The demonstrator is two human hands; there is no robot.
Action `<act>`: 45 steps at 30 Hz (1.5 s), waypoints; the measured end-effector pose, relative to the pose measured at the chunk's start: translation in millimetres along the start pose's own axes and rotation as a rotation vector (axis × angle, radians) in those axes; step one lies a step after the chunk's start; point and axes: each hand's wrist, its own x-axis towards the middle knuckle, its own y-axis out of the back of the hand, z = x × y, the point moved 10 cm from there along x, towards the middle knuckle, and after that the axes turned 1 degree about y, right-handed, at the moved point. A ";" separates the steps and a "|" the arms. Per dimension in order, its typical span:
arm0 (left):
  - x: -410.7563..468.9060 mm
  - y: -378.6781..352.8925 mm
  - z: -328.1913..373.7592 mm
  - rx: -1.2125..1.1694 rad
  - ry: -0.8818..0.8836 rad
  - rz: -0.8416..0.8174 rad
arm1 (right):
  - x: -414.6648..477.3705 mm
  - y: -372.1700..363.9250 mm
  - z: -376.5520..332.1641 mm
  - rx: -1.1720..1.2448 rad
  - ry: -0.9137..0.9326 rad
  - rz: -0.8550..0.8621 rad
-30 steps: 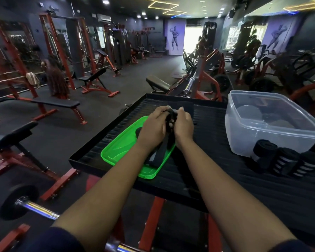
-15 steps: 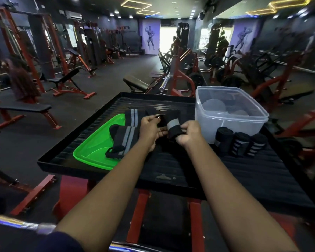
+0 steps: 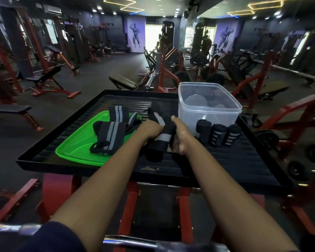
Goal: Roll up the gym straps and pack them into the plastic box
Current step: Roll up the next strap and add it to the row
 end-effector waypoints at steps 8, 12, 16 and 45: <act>-20.7 22.3 -15.1 0.188 -0.006 0.295 | 4.6 -3.1 8.5 -0.007 0.027 -0.003; -35.6 32.6 -26.0 -0.143 0.081 0.433 | 7.1 -1.9 12.9 0.081 0.002 -0.009; -48.4 32.6 -35.3 -0.530 0.096 0.525 | 5.6 -8.3 9.5 0.170 0.052 -0.063; -73.7 82.4 33.4 0.411 -0.311 0.439 | -35.8 -22.9 -35.1 -1.002 0.637 0.440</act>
